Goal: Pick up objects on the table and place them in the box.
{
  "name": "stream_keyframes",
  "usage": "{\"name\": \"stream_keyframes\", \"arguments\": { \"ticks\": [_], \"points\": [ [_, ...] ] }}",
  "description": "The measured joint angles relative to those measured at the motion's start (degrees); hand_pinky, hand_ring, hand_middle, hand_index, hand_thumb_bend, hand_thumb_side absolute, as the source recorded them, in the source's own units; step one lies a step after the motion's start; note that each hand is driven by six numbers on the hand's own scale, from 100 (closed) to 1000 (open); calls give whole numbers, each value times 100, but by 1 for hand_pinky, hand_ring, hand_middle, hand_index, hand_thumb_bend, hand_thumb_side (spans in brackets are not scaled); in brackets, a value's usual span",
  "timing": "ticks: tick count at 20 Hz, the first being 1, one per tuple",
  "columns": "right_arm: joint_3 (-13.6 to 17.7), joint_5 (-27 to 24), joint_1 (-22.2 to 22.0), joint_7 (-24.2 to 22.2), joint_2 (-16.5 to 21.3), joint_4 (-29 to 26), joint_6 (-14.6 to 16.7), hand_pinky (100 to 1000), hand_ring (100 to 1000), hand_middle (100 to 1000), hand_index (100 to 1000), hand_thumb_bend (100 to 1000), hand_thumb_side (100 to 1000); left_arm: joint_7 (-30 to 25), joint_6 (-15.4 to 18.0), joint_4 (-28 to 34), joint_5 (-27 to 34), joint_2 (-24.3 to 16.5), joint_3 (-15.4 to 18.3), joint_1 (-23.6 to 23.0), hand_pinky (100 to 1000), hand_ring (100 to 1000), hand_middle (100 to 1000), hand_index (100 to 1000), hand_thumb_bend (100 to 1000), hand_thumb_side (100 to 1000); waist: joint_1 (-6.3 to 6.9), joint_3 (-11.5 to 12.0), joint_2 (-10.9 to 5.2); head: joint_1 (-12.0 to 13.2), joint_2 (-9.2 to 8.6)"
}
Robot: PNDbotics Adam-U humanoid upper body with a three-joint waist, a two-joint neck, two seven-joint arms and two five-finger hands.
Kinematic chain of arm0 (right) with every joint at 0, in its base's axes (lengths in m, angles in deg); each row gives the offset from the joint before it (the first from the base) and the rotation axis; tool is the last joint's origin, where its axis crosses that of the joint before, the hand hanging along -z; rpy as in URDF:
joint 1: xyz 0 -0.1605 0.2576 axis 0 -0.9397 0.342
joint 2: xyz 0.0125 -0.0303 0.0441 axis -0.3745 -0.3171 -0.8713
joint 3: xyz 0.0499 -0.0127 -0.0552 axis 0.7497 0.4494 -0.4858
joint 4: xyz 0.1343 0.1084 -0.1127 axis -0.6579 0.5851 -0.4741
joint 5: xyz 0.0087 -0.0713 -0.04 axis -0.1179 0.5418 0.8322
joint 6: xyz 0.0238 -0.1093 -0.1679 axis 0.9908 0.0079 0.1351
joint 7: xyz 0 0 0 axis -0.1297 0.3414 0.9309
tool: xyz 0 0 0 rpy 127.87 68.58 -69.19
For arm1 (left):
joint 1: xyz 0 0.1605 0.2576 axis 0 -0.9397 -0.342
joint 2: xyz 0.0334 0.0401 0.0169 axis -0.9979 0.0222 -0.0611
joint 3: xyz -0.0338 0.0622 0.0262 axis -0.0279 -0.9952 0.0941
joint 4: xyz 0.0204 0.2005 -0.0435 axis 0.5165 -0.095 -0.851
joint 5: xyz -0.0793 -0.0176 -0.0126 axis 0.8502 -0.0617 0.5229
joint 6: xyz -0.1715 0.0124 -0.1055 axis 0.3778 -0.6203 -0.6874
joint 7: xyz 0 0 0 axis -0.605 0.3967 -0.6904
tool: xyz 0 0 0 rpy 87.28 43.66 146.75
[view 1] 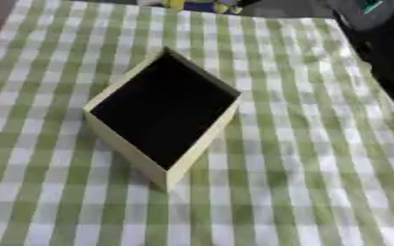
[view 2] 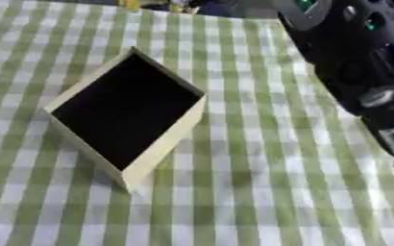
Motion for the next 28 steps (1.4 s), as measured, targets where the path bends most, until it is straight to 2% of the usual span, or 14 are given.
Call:
{"name": "stream_keyframes", "arguments": {
  "ticks": [5,10,19,28],
  "points": [
    [-362,-250,-184,-188,0,-519,-188,576,584,499,510,100,193,-12,-10,0,0,4,-1,1,594,675,711,808,372,580,-15,45,9,-22,0],
    [-588,-435,-388,-372,-83,-714,-357,567,579,498,508,100,220,-29,-16,0,4,52,-2,3,594,673,711,808,370,582,-17,79,19,-45,-1],
    [-784,-472,-743,-504,-252,-509,-441,558,577,496,506,100,260,-79,-37,0,34,104,-4,3,593,671,710,807,365,588,-17,107,48,-53,-2],
    [-981,-479,-967,-632,-551,-167,-341,559,583,502,512,100,295,-108,-64,0,51,154,-7,3,592,667,708,804,362,592,-14,148,76,-96,-2]
  ]
}}
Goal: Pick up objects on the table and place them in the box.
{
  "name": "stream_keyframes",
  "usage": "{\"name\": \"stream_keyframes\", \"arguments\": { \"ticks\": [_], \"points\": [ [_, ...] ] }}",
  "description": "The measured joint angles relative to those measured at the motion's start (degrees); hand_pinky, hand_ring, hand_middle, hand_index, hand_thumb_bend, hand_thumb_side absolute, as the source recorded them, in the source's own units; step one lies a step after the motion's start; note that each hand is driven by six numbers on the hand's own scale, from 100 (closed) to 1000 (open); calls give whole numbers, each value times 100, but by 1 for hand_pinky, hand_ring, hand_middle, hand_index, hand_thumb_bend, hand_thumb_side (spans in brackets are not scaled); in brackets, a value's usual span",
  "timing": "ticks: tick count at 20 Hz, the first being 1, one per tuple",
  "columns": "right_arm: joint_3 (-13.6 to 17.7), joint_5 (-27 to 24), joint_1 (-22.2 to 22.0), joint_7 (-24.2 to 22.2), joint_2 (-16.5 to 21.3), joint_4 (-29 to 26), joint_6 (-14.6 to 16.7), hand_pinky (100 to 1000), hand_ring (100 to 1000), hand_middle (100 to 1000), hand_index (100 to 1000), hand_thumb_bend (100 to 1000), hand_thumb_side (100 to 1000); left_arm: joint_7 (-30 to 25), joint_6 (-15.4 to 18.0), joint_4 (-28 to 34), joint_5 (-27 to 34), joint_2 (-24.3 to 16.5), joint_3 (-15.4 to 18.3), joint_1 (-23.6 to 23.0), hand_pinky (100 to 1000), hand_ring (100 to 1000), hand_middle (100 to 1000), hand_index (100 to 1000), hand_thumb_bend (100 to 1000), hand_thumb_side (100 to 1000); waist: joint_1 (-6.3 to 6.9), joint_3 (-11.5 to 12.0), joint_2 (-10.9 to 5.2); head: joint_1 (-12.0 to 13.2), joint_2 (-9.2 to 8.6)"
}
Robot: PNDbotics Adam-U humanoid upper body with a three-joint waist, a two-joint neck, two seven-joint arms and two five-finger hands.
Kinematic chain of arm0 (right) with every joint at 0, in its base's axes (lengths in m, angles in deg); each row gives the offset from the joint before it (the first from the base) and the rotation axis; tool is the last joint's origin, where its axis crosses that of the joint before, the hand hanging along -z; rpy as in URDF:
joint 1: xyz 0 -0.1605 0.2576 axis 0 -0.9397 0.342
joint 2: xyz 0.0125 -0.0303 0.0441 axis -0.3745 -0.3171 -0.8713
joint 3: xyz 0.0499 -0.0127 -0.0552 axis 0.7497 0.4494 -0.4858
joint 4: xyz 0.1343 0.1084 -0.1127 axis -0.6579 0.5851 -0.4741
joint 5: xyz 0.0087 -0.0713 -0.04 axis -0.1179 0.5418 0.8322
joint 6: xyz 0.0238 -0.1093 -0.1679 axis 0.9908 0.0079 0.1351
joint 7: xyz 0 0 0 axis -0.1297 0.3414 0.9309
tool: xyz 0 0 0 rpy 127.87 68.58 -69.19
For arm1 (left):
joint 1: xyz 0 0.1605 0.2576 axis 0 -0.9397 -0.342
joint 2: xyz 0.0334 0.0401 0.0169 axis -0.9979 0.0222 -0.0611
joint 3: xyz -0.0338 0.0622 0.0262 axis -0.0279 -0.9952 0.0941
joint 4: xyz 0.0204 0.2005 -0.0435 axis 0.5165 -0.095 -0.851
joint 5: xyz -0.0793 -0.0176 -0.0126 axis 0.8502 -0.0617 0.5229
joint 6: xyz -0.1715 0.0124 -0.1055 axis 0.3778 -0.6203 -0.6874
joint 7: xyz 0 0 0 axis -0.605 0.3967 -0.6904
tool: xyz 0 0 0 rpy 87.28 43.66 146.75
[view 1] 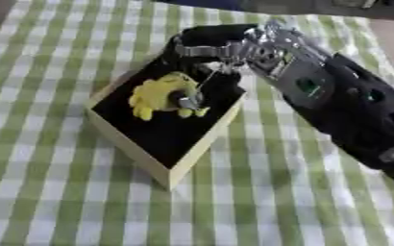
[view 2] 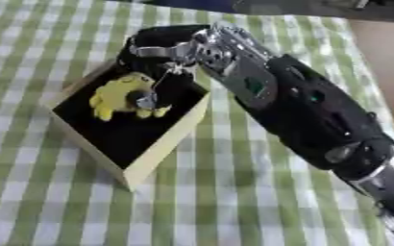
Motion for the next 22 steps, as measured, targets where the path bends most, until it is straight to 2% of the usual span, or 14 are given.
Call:
{"name": "stream_keyframes", "arguments": {
  "ticks": [6,9,12,13,17,22],
  "points": [
    [-155,119,-48,-165,-191,259,166,579,617,542,555,100,342,-22,-22,0,3,31,-20,0,592,666,708,804,360,593,0,23,4,-8,0],
    [-187,336,-48,-199,-246,328,344,634,666,596,615,100,367,-30,-30,0,3,49,-29,1,592,665,708,804,358,593,0,23,4,-11,0],
    [-191,630,-47,-192,-267,360,570,634,666,596,615,100,367,-39,-39,0,3,50,-29,1,592,665,708,804,358,593,0,23,4,-20,0],
    [-190,707,-47,-181,-267,380,630,717,778,724,824,160,540,-40,-40,0,3,50,-29,1,593,665,708,804,357,594,0,23,4,-21,0],
    [-188,973,-11,-274,-267,405,837,759,831,807,890,260,607,-48,-48,0,3,52,-29,1,593,665,708,804,357,594,0,21,4,-23,0],
    [-95,1408,7,-330,-265,303,985,762,834,811,890,265,627,-48,-50,0,3,53,-29,0,593,665,708,805,356,595,0,-1,4,-23,0]
  ]
}}
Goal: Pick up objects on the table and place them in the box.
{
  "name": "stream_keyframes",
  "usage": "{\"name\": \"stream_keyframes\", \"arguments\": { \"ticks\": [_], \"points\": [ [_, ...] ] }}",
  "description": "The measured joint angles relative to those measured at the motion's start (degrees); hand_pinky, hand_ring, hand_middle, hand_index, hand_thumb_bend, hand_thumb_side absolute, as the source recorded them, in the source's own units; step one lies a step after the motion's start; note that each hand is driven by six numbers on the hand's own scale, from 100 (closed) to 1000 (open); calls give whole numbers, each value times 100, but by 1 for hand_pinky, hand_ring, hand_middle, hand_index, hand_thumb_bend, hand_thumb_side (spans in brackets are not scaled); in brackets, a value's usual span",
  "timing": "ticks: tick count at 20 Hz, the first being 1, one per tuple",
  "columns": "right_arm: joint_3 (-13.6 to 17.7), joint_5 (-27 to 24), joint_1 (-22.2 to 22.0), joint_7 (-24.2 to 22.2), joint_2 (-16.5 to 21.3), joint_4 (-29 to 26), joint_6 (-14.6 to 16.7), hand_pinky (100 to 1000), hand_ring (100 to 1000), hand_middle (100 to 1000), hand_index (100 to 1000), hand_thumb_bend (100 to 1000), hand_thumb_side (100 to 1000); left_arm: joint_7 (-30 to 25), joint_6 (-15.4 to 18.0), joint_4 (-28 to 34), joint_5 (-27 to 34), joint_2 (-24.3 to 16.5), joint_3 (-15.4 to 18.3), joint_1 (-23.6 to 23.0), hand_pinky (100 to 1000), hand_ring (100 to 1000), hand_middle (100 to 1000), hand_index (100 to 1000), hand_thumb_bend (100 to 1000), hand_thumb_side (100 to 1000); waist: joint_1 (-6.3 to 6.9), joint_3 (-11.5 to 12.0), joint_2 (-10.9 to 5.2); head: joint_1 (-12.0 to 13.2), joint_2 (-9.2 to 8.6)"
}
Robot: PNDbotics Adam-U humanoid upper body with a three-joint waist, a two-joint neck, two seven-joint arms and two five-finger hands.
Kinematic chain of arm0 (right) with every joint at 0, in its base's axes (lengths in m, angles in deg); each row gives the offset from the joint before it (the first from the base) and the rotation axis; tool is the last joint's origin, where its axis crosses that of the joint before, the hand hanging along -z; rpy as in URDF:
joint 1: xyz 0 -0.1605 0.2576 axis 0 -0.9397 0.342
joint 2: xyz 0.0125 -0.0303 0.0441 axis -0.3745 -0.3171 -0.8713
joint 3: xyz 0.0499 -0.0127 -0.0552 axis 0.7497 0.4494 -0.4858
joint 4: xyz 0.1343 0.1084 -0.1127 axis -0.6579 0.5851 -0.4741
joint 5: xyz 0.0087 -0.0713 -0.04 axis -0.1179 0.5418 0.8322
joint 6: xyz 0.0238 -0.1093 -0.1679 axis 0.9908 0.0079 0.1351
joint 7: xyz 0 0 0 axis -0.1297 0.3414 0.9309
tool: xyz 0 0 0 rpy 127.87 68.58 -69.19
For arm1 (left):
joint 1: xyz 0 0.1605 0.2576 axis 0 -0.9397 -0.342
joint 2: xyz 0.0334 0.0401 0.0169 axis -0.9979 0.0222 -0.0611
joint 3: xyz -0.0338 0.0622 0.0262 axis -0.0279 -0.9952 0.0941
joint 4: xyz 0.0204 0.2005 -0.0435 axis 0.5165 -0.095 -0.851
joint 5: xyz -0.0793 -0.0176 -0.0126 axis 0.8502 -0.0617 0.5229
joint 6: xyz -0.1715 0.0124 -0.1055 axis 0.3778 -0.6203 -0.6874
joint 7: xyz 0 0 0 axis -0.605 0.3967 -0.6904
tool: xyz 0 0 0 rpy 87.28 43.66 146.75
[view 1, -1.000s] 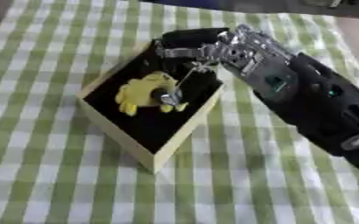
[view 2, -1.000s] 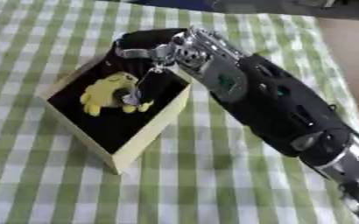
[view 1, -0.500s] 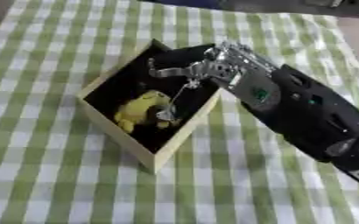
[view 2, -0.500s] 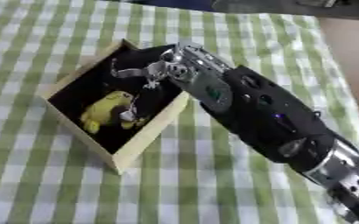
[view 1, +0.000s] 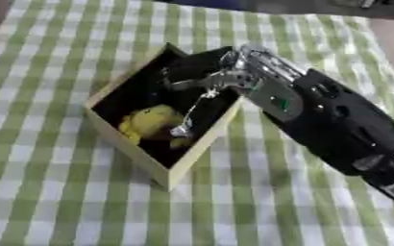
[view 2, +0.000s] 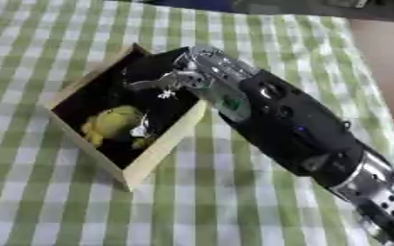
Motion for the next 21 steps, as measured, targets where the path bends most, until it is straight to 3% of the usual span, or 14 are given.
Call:
{"name": "stream_keyframes", "arguments": {
  "ticks": [5,10,13,21],
  "points": [
    [156,100,0,139,38,-261,13,755,822,804,889,222,627,-2,-3,0,0,1,0,0,594,665,710,799,356,596,1,-12,0,3,0],
    [385,-32,0,301,232,-759,-192,751,807,793,885,170,622,-16,-17,0,0,1,1,-1,594,665,709,796,358,593,2,-47,-2,30,0],
    [626,-183,-35,462,366,-1137,-357,745,794,781,875,104,637,-16,-17,0,-2,1,2,-1,594,665,710,796,357,593,19,-53,-4,58,-5],
    [1555,-672,-479,1075,806,-2222,-866,751,774,754,849,100,623,18,-14,0,-12,1,36,-3,594,666,710,796,359,590,45,-120,-5,153,-7]
  ]
}}
